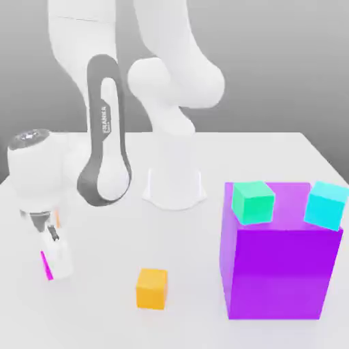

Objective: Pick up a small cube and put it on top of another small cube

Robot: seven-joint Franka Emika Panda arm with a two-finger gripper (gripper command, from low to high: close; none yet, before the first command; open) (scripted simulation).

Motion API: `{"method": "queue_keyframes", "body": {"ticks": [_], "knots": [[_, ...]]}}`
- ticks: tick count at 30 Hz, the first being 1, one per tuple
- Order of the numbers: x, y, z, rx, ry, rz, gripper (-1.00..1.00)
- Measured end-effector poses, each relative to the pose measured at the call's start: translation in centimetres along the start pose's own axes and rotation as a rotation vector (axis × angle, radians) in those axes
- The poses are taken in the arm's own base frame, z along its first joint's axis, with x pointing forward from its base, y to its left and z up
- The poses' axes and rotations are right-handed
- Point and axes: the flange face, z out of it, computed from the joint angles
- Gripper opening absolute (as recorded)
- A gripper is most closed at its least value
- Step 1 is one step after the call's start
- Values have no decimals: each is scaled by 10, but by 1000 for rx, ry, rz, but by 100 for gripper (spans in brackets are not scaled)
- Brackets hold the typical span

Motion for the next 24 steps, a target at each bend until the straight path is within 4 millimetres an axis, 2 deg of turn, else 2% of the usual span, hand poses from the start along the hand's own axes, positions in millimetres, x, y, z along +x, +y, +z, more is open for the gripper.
{"method": "queue_keyframes", "body": {"ticks": [3,4,5,8,10,12,14,17,19,21,22,24], "knots": [[-1,1,-30,1,-3,-1,-100],[-13,-9,-40,3,-9,-43,-100],[-34,-24,-51,6,-17,-118,-100],[-128,-65,-88,13,-39,-404,-100],[-187,-79,-116,16,-49,-574,-100],[-246,-83,-145,18,-55,-741,-100],[-302,-77,-176,18,-57,-902,-100],[-376,-55,-220,15,-51,-1119,-100],[-421,-30,-246,12,-43,-1258,-100],[-465,3,-273,8,-29,-1404,-100],[-486,21,-277,5,-20,-1476,-100],[-502,34,-260,3,-11,-1529,-100]]}}
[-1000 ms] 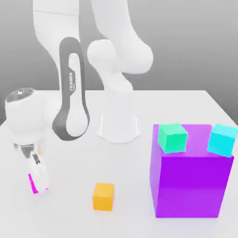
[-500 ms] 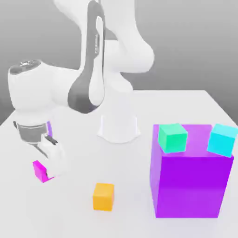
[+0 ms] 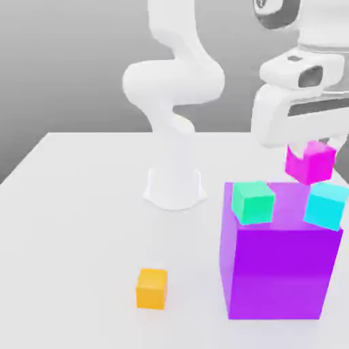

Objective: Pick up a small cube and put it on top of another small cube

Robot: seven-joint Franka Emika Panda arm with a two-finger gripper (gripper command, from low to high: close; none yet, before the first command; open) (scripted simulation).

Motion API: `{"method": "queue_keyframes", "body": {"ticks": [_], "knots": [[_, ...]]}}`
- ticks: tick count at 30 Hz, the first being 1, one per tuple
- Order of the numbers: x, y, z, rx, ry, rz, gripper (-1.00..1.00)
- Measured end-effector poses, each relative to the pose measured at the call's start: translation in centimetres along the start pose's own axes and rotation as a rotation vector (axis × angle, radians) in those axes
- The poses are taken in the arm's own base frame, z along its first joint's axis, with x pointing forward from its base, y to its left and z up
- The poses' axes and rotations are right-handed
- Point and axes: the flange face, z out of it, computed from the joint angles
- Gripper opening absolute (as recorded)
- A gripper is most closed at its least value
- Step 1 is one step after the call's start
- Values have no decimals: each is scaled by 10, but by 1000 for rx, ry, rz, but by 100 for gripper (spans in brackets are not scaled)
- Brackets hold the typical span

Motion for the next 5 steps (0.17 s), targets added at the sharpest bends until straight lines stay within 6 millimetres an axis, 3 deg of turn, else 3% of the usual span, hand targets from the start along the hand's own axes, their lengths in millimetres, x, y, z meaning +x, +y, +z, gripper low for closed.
{"method": "queue_keyframes", "body": {"ticks": [1,2,5], "knots": [[-3,-2,13,-1,1,-9,-100],[-4,-3,22,-2,1,-14,100],[-4,-3,22,-2,1,-14,100]]}}
